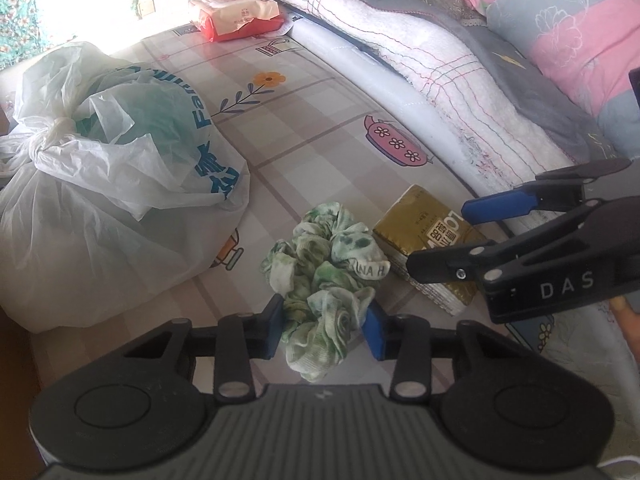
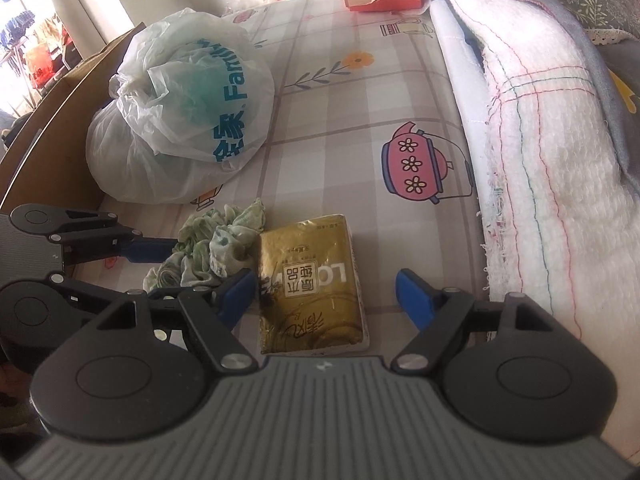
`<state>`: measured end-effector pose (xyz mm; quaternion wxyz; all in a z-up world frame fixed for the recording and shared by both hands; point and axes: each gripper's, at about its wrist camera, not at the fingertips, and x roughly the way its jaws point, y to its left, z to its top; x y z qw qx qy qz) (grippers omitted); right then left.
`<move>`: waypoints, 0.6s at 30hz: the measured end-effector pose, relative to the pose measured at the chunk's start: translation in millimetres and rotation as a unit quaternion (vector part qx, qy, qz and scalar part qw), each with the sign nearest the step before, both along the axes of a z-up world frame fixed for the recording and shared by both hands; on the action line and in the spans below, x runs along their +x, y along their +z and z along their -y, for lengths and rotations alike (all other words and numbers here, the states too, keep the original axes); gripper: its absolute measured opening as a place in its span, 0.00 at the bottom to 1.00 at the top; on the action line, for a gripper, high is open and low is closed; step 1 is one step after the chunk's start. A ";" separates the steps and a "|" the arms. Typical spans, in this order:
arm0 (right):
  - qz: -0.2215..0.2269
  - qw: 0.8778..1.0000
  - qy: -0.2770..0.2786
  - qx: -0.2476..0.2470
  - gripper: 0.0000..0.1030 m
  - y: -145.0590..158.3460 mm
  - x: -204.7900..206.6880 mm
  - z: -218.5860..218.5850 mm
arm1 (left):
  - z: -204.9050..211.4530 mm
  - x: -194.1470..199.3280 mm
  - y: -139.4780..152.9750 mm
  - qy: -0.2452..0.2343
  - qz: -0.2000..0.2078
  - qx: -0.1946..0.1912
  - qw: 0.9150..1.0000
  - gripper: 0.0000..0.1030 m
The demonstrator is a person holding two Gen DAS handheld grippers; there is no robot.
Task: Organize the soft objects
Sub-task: 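Grasp the green floral scrunchie with the left tool while the right tool grasps the gold packet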
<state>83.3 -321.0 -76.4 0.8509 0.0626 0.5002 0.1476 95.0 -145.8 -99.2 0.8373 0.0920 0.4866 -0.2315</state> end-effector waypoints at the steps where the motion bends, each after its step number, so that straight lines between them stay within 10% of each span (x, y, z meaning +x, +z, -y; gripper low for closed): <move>1: 0.002 1.000 0.001 -0.004 0.73 -0.1 -0.7 -1.2 | -1.3 0.3 0.5 0.003 0.000 -0.001 1.000 0.37; 8: 0.010 1.000 0.002 -0.011 0.52 -2.7 -7.2 -7.5 | -4.6 -0.3 3.5 0.011 0.005 -0.007 1.000 0.27; 18: 0.019 0.999 -0.042 0.024 0.50 4.1 -18.3 4.6 | -11.2 -7.6 25.4 0.015 0.031 -0.030 0.999 0.25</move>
